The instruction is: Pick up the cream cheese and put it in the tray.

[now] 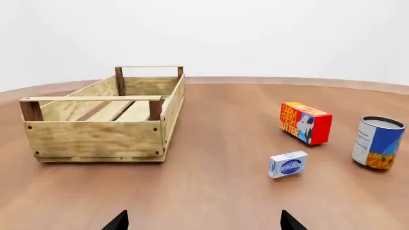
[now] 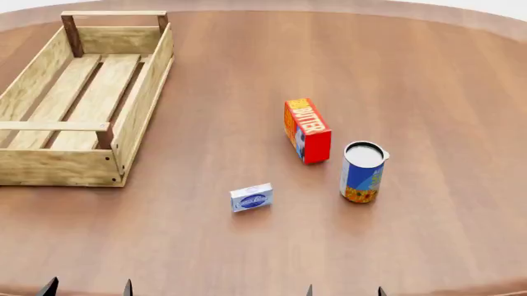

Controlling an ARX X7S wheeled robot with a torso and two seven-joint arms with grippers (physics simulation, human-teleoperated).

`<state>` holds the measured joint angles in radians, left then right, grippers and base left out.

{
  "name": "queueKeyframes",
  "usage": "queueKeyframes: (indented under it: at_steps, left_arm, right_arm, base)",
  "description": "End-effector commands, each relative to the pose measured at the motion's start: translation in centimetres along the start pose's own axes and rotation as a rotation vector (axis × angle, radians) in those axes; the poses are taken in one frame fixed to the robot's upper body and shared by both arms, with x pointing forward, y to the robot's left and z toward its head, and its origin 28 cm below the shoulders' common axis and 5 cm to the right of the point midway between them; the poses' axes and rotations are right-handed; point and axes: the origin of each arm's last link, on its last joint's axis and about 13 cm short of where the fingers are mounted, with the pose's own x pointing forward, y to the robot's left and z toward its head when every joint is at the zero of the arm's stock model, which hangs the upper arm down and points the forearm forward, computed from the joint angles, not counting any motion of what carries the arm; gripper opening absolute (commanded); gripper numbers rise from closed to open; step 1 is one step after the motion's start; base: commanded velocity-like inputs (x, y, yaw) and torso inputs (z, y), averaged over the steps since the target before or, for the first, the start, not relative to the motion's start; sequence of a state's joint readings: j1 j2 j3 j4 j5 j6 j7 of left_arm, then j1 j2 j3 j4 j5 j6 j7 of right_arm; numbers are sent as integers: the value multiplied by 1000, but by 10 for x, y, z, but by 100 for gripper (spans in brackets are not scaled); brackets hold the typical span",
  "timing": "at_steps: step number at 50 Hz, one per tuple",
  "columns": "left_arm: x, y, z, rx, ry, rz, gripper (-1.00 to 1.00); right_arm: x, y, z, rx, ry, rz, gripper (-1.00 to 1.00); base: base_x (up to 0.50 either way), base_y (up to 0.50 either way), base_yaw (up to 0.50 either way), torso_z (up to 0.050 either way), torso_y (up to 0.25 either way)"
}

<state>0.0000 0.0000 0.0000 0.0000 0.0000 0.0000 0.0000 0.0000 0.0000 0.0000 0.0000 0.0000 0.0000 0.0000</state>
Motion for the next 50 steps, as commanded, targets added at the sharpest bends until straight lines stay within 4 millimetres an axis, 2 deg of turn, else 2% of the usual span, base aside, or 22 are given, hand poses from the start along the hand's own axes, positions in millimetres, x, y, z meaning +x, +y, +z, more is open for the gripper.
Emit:
queueKeyframes:
  at_steps: [1, 21, 30, 40, 50]
  left_arm:
    - [0, 2, 0, 0, 0, 11, 100]
    - [-2, 3, 2, 8, -57, -7, 100]
    - [-10, 5, 9, -3, -218, 56, 100]
    - [-27, 7, 17, -1, -420, 68, 100]
    - [-37, 7, 20, 5, -487, 64, 100]
  right_arm:
    - [-1, 0, 0, 0, 0, 0, 100]
    - [-5, 1, 4, -2, -47, -7, 100]
    - [-12, 2, 8, -14, -115, -20, 100]
    - [-26, 1, 17, -4, -270, -35, 100]
    - [-37, 1, 22, 5, -384, -49, 100]
  base:
    - [0, 0, 0, 0, 0]
    - [0, 0, 0, 0, 0]
    - [0, 0, 0, 0, 0]
    - [0, 0, 0, 0, 0]
    - [0, 0, 0, 0, 0]
